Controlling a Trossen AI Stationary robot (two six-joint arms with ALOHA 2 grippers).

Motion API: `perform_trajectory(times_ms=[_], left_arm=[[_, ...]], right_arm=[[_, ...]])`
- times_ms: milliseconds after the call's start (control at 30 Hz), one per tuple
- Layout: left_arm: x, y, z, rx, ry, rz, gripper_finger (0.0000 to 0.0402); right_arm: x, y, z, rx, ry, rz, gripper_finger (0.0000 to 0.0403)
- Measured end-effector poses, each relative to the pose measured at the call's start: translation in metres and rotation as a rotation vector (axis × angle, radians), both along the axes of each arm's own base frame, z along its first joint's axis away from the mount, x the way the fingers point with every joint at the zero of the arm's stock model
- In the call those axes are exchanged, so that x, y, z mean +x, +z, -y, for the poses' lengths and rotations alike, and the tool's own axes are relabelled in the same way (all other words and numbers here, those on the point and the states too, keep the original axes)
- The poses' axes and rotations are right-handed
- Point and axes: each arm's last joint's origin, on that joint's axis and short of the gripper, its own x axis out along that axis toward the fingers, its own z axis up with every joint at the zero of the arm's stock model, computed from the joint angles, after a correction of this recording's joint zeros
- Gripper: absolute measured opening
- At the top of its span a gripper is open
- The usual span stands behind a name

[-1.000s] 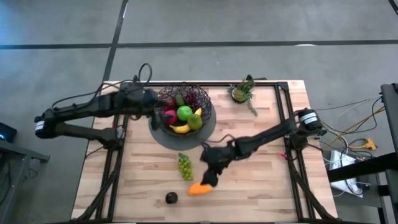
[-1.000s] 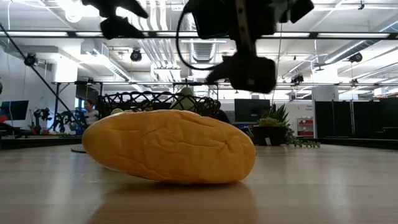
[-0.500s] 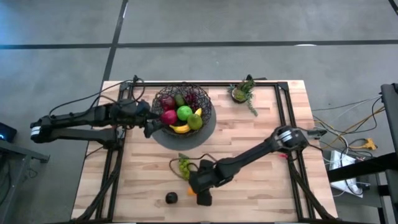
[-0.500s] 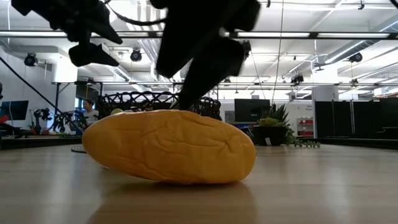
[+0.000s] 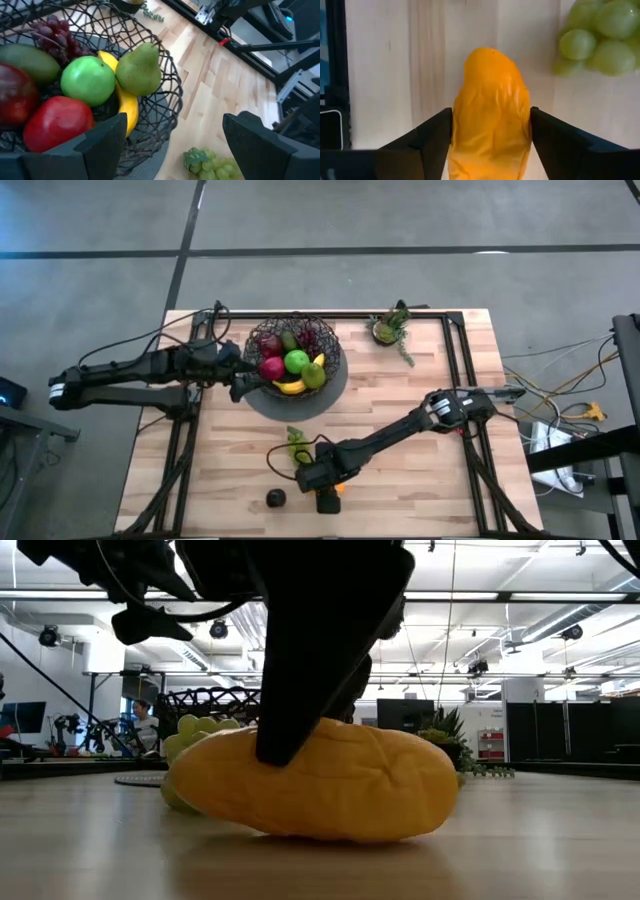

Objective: Build produce basket
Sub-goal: Put the yellow mango into the black wire basket

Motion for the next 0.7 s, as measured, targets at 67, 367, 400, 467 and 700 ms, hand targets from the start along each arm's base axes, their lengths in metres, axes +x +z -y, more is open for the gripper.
perform_trajectory(times_ms=[67, 367, 400, 467, 700], left_arm=[[-0.001, 0.001, 0.001, -0.002, -0.008, 0.008, 0.0311], [-0.012, 0.007, 0.003, 0.006, -0.01, 0.056, 0.0311], [-0.014, 0.007, 0.003, 0.008, -0.01, 0.063, 0.0311], [-0.016, 0.009, 0.003, 0.01, -0.01, 0.076, 0.0311], [-0.021, 0.009, 0.004, 0.021, -0.001, 0.091, 0.0311]], right_arm=[[-0.001, -0.002, 0.0, -0.008, 0.002, -0.007, 0.0231], [-0.038, -0.002, 0.019, -0.301, -0.065, -0.333, 0.0193], [-0.041, -0.001, 0.022, -0.335, -0.065, -0.356, 0.0188], [-0.045, 0.006, 0.024, -0.345, -0.069, -0.368, 0.0178], [-0.04, 0.088, 0.068, -0.269, -0.271, -0.123, 0.0163]])
